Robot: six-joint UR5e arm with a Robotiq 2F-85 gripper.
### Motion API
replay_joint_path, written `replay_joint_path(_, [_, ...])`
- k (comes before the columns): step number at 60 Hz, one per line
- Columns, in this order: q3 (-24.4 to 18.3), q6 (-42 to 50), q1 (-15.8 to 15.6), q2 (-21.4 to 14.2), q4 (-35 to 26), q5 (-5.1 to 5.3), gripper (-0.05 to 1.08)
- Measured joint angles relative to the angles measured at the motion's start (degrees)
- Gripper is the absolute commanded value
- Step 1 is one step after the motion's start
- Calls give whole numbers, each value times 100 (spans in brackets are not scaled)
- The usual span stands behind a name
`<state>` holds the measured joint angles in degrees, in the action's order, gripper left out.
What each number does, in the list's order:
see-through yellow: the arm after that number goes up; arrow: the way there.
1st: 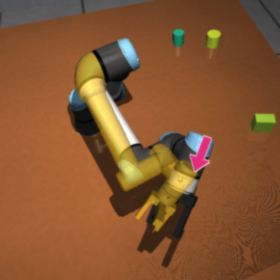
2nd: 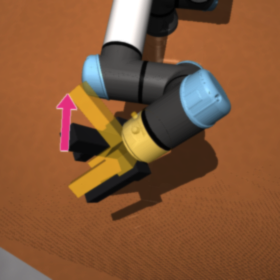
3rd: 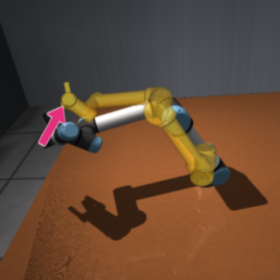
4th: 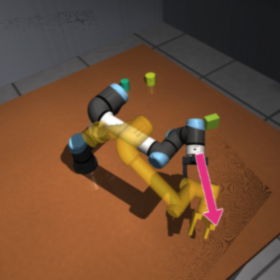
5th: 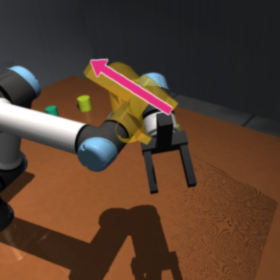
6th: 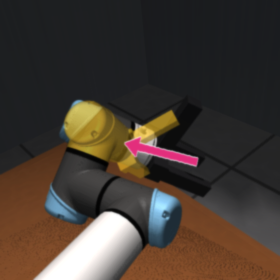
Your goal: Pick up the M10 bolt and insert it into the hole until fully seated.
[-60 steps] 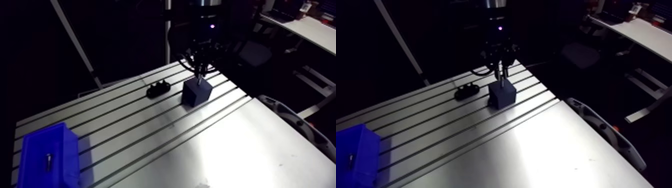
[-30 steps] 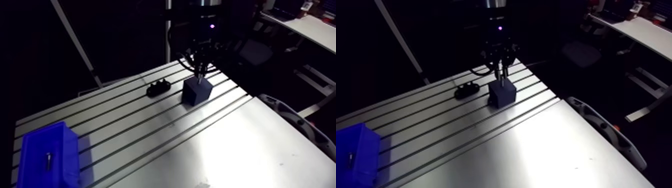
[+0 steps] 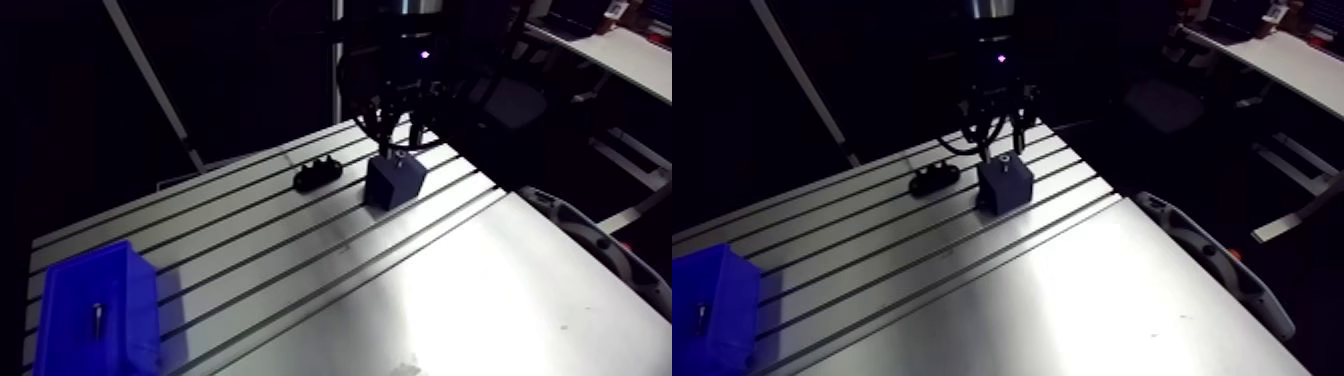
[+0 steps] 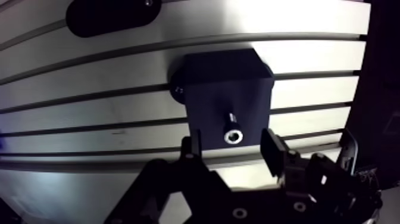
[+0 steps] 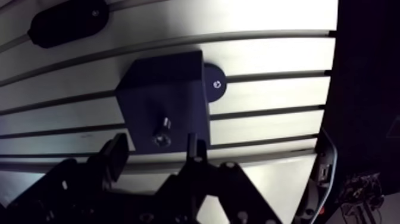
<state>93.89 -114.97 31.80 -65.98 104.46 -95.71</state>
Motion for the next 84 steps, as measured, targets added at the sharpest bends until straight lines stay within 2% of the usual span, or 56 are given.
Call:
replay_joint_path(24, [-10,-70,17,-48,9,12,0])
replay_joint_path(39, [-107,-67,-54,-230,-150,33,0])
replay_joint_path(63, [-568,96,-376,-642,-799,44,0])
replay_joint_path(84, [-981,403,-853,-826,-1306,70,0])
